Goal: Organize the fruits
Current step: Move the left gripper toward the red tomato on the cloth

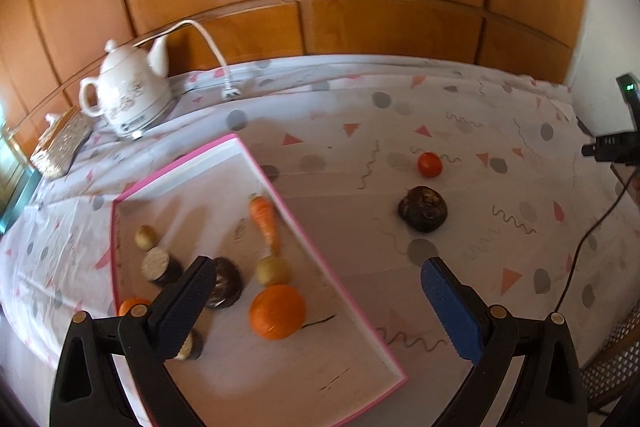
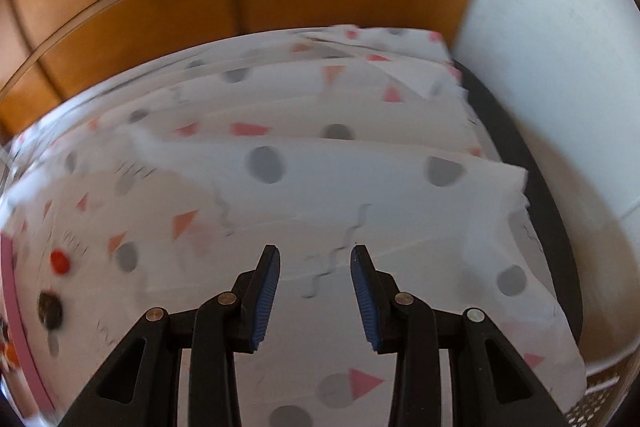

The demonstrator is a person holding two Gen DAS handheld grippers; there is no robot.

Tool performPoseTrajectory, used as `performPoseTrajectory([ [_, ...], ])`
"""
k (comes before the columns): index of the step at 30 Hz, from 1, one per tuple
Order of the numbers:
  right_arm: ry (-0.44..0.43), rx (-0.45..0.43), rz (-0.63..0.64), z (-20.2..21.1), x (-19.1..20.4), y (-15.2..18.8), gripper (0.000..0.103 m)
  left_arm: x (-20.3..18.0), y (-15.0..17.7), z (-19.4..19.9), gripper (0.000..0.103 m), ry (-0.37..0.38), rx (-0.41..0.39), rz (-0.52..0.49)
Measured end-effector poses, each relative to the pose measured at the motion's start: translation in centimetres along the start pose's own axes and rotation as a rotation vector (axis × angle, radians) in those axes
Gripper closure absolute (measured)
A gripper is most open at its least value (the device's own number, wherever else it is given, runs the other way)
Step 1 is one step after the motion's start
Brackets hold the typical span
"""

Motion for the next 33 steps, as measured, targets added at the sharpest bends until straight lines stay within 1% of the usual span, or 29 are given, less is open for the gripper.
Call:
performPoseTrajectory([
  [2, 0.008, 0.006, -0.050, -0.2, -1.1, 0.0, 0.066, -0.7, -0.3, -0.5, 0.000, 0.020, 0.005, -0.009],
  [5, 0.026, 0.002, -0.131, -0.3, -2.8, -0.2, 0.066, -1.8, -0.9, -1.4, 0.000, 0.027, -0.002, -0.024],
  [8, 0.049, -0.008, -0.210, 0.0, -4.8, 0.0, 0.066, -2.9, -1.4, -2.6, 0.000, 0.046, 0.027, -0.041],
  [12, 0.041, 0.003, -0.295, -0.1, -6.2, 0.6, 0.066, -4.1, -2.4, -4.1, 0.000, 0.070, 0.057, -0.035],
  [14, 0.031, 0.007, -0.313, -0.3, -6.6, 0.6, 0.066, -4.7, -2.9, -4.6, 0.000, 0.084, 0.066, -0.032],
  [18, 0.031, 0.011, -0.326, -0.3, -6.9, 0.8, 0.066, -6.2, -4.2, -6.1, 0.000, 0.084, 0.092, -0.056],
  [23, 0.041, 0.020, -0.384, -0.4, -8.3, 1.2, 0.066, -8.0, -5.5, -8.1, 0.000, 0.098, 0.118, -0.062],
  [25, 0.045, 0.023, -0.395, -0.4, -8.6, 1.3, 0.066, -8.7, -6.0, -8.9, 0.000, 0.099, 0.117, -0.059],
  [29, 0.043, 0.021, -0.408, -0.4, -8.8, 1.3, 0.066, -9.9, -6.9, -10.3, 0.001, 0.079, 0.107, -0.056],
  [33, 0.040, 0.016, -0.418, -0.3, -9.0, 1.3, 0.066, -10.7, -7.4, -11.9, 0.005, 0.092, 0.143, -0.035],
])
Point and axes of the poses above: each gripper's, at about its wrist camera, not at the fingertips, and z roughly against the way its jaws point, x to its left, y to its underside, the point moved 4 cm from there along -z, roughly the way its jaws point, and after that the axes turned 6 degrees about z, right-handed, at the moved point
